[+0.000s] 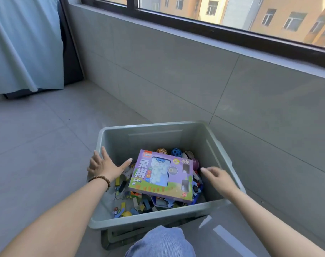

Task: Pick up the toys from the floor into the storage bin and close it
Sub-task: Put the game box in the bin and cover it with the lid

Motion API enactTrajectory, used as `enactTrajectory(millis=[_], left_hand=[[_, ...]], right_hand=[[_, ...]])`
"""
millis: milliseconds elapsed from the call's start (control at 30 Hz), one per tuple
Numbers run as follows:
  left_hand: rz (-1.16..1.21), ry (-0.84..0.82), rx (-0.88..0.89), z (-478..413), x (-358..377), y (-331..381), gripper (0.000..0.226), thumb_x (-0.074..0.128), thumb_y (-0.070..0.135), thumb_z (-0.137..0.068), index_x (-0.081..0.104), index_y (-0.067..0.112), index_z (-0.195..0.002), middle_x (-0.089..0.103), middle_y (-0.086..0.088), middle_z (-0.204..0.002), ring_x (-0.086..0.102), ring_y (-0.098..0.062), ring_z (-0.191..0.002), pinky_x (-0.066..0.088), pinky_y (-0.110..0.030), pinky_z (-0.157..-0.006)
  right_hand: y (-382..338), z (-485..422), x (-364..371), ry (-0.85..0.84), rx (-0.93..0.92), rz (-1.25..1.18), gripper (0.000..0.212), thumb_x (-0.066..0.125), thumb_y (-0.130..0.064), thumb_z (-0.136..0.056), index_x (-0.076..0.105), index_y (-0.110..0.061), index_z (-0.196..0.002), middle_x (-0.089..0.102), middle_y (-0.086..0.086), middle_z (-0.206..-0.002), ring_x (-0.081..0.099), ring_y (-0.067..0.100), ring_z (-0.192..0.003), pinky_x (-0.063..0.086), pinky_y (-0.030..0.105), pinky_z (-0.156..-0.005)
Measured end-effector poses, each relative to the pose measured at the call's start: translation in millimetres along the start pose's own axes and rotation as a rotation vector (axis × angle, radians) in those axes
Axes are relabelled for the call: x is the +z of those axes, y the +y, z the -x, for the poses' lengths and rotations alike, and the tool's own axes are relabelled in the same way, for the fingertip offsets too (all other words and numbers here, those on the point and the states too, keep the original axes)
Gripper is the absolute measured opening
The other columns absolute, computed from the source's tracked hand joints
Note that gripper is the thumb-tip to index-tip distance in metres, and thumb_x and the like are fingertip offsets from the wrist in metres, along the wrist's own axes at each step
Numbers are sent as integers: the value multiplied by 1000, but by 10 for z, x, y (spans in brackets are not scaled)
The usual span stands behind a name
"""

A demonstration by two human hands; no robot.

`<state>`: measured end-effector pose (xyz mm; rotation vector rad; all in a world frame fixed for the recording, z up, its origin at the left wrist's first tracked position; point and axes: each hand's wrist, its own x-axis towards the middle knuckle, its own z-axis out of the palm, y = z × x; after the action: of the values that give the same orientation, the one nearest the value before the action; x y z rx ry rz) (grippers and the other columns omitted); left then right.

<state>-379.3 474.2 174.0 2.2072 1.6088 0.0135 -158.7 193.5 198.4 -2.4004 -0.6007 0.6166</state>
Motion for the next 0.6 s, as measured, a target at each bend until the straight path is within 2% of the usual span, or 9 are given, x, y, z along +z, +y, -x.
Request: enactTrajectory(millis=[33, 67, 133, 200, 300, 367, 433, 500, 600], left_hand=[[-5, -16, -27, -5, 10, 25, 126, 45, 89, -60, -8, 17, -150, -4, -12, -157, 8, -35, -141, 19, -53, -112], [-11, -24, -44, -13, 21, 59, 130, 46, 90, -58, -10, 17, -149, -6, -12, -156, 8, -36, -141, 18, -54, -111], [-1, -26, -82, -48, 38, 123, 133, 48, 89, -56, -11, 14, -149, -5, -14, -156, 9, -38, -140, 17, -57, -111], [13, 3, -149, -130, 46, 167, 137, 51, 90, -52, -1, 8, -148, 8, -17, -151, 18, -39, -136, 23, -57, -109], [26, 34, -227, -267, 52, 200, 135, 54, 91, -45, 15, 5, -141, 25, -18, -140, 27, -43, -129, 29, -58, -104], [84, 22, -235, -338, 36, 202, 131, 59, 87, -48, 14, 8, -143, 23, -17, -142, 24, -46, -132, 25, -60, -106], [92, 9, -225, -396, -11, 181, 132, 59, 86, -50, 10, 9, -145, 23, -14, -143, 29, -43, -128, 30, -55, -105], [57, -10, -211, -454, -46, 110, 134, 58, 85, -52, 5, 8, -148, 25, -15, -145, 34, -40, -124, 36, -49, -100], [128, -40, -201, -569, -75, -10, 128, 62, 80, -56, 8, 9, -147, 26, -18, -146, 36, -43, -126, 37, -51, -100]], right_hand=[[77, -42, -96, 141, -5, 55, 44, 55, -56, -85, 63, -22, -111, 59, -1, -124, 48, 22, -123, 36, 36, -102], [140, -80, -193, 228, 33, 64, 55, 58, -57, -82, 56, -23, -125, 47, 1, -138, 37, 23, -133, 28, 38, -109], [247, -145, -348, 233, 155, -37, 77, 62, -59, -78, 39, -20, -140, 25, 5, -152, 21, 25, -142, 18, 40, -115], [343, -230, -422, 190, 210, -175, 87, 64, -58, -76, 29, -18, -146, 17, 7, -155, 17, 24, -143, 18, 41, -116], [367, -382, -441, 138, 228, -303, 96, 68, -57, -75, 21, -17, -148, 16, 7, -156, 22, 26, -142, 24, 42, -113], [308, -495, -414, 105, 225, -314, 101, 68, -60, -71, 19, -18, -149, 18, 6, -156, 26, 26, -141, 27, 42, -112], [226, -616, -389, 72, 207, -307, 102, 69, -59, -72, 18, -15, -149, 25, 6, -153, 31, 26, -138, 30, 38, -109], [165, -721, -366, 66, 220, -310, 97, 69, -54, -75, 21, -10, -147, 34, 9, -148, 39, 27, -132, 35, 33, -99], [116, -838, -355, 98, 271, -331, 85, 68, -52, -78, 35, -4, -139, 47, 13, -134, 47, 30, -120, 35, 29, -85]])
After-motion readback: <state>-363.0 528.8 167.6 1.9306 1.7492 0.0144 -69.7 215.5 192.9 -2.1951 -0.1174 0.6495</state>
